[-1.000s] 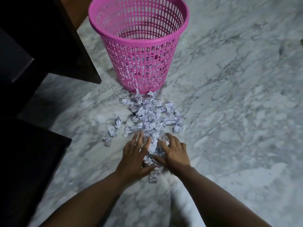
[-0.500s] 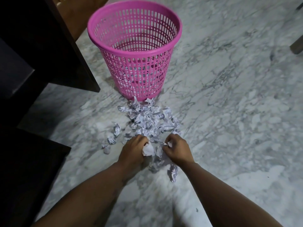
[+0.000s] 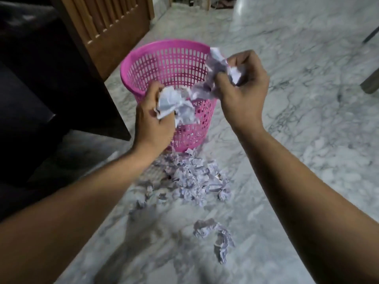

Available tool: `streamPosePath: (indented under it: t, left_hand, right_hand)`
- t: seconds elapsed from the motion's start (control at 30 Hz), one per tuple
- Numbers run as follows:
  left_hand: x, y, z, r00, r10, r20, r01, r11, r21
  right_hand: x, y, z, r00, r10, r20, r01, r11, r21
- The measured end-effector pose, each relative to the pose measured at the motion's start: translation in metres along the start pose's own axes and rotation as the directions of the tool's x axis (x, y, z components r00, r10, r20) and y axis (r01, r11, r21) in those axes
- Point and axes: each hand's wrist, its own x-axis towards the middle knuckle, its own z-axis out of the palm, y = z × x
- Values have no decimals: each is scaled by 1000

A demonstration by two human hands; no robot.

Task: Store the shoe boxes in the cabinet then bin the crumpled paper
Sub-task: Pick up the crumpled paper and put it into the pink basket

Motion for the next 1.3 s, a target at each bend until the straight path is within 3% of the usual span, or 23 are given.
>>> streamPosePath:
  t: [0.1,0.17,0.23,0.27,0.33,0.37,0.4,0.47,0.53,0.57,0.63,0.67,0.7,0.73,0.8,0.87,0.93,1.0,1.1,1.2,1.3]
  left_hand:
    - [84,12,-7,978,142,-152,-141,990,19]
    - [128,-5,-5,992,26,-120,-8,989,149]
    - [153,-20,-2,980,-197,26,171,903,395]
    - [155,-28,2,922,-356,153,214,797,565]
    - [147,-32,12,728,-600,332,100,572,814]
    - [143,-35,18,687,-636,353,39,517,855]
    - [138,-35,23,690,-638,342,13,484,875]
    - [132,-46,31,761,-573,305,67,537,841]
    - [118,-43,32,901,-360,241,98,712,695]
    - [102,-38,28,958,-203,205,34,785,619]
    - [54,-31,15,973,130,190,-211,830,517]
    - [24,-33,6,944,232,235,-320,820,475]
    - [-12,-44,-4,919,244,309,-368,812,454]
    - [-50,-61,-15,900,160,405,-355,809,468]
    - [-121,-102,-40,805,-232,547,-218,741,635]
    - [-176,-147,-69,679,-522,517,-132,606,784]
    - [-213,-174,-94,611,-650,452,-97,506,857]
    - [-237,-184,-103,594,-704,389,-50,450,891]
    - [-256,-178,-88,647,-684,338,58,486,872]
    - [-263,-166,-56,647,-616,449,-46,556,830]
    - [-263,-155,-27,661,-537,524,-171,572,802]
  right_hand:
    - [57,-1,31,994,-108,14,109,988,-108]
    - [86,14,47,987,-2,161,52,951,-306]
    - [105,32,55,875,225,428,72,815,-575]
    - [109,39,57,765,350,541,117,750,-651]
    - [110,44,62,602,475,642,179,703,-688]
    - [109,44,62,583,481,655,180,709,-681]
    - [108,45,61,604,458,652,160,732,-662]
    - [100,43,51,740,335,582,72,822,-565]
    - [80,42,29,899,157,409,13,923,-384]
    - [60,41,15,953,87,290,10,948,-317]
    - [-1,47,-17,990,81,118,-41,950,-310]
    - [-39,57,-35,984,128,123,-78,934,-350]
    - [-81,66,-55,965,185,185,-93,903,-420]
    - [-125,76,-75,929,247,275,-77,857,-510]
    - [-212,88,-116,798,406,446,-16,753,-658]
    - [-281,92,-145,631,590,503,-2,650,-760]
    - [-328,93,-157,523,680,514,97,551,-829]
    - [-349,96,-153,481,670,566,246,516,-821]
    - [-342,106,-136,473,587,657,382,535,-753]
    - [-329,116,-125,462,547,699,407,569,-714]
    - [-311,124,-112,410,595,691,314,619,-719]
